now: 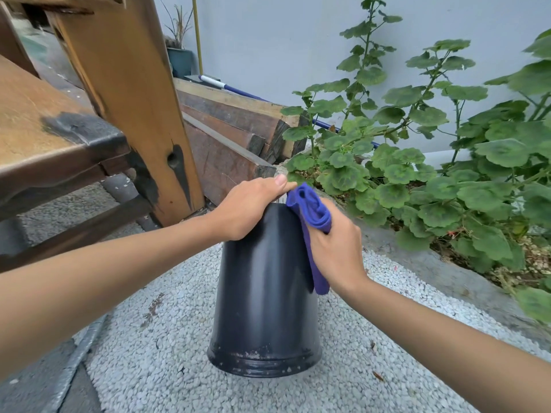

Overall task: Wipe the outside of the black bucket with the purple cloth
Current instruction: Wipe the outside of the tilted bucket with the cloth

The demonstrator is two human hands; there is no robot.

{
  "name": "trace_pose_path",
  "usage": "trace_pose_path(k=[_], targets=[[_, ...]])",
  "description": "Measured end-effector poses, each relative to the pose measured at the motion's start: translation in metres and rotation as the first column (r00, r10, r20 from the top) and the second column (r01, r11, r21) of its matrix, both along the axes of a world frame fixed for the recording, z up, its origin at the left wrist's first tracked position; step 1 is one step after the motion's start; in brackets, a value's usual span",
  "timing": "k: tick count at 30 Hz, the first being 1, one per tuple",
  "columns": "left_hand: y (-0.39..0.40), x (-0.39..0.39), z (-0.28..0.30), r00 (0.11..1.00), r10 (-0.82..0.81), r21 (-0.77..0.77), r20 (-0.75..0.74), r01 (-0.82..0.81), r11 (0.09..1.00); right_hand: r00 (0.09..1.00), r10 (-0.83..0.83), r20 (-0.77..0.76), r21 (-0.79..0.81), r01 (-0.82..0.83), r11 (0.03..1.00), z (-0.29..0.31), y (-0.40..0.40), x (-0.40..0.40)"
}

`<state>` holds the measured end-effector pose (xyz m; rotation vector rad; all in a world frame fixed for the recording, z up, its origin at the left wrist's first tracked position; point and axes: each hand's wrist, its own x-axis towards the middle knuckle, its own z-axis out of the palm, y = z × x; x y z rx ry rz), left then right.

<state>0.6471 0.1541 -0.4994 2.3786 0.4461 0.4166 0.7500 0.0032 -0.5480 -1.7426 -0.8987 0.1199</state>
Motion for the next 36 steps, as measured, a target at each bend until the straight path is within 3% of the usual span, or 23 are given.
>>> trace_pose_path(k=[4, 9, 15, 17, 19, 22, 28, 36], targets=[[0.01, 0.0, -0.009, 0.998, -0.063, 0.074, -0.012, 0.064, 0.995, 0.997, -0.067, -0.038, 0.038, 0.068, 0.997, 0.001, 0.019, -0.001], [0.02, 0.005, -0.012, 0.991, -0.085, -0.341, 0.104, 0.116, 0.933, 0.993, 0.053, 0.102, -0.109, -0.042, 0.993, -0.011, 0.035, -0.02], [0.014, 0.005, -0.001, 0.998, -0.05, -0.42, 0.037, 0.061, 0.905, 0.856, 0.313, 0.411, -0.362, -0.161, 0.918, -0.036, 0.009, -0.051], [0.014, 0.009, -0.001, 0.999, -0.036, -0.335, 0.002, 0.035, 0.942, 0.797, 0.348, 0.494, -0.381, -0.161, 0.911, -0.044, 0.0, -0.055], [0.015, 0.013, -0.002, 0.997, -0.02, -0.126, -0.069, 0.012, 0.992, 0.743, 0.37, 0.558, -0.38, -0.168, 0.91, -0.049, -0.008, -0.057], [0.009, 0.016, -0.001, 0.992, 0.041, 0.179, -0.115, -0.02, 0.984, 0.685, 0.407, 0.605, -0.385, -0.196, 0.902, -0.06, -0.021, -0.062], [0.006, 0.02, -0.007, 0.989, 0.137, 0.286, -0.053, -0.116, 0.951, 0.6, 0.495, 0.629, -0.405, -0.29, 0.867, -0.078, -0.053, -0.068], [0.003, 0.015, -0.012, 0.994, 0.113, 0.369, 0.003, -0.106, 0.923, 0.568, 0.67, 0.477, -0.462, -0.487, 0.741, -0.098, -0.095, -0.047]])
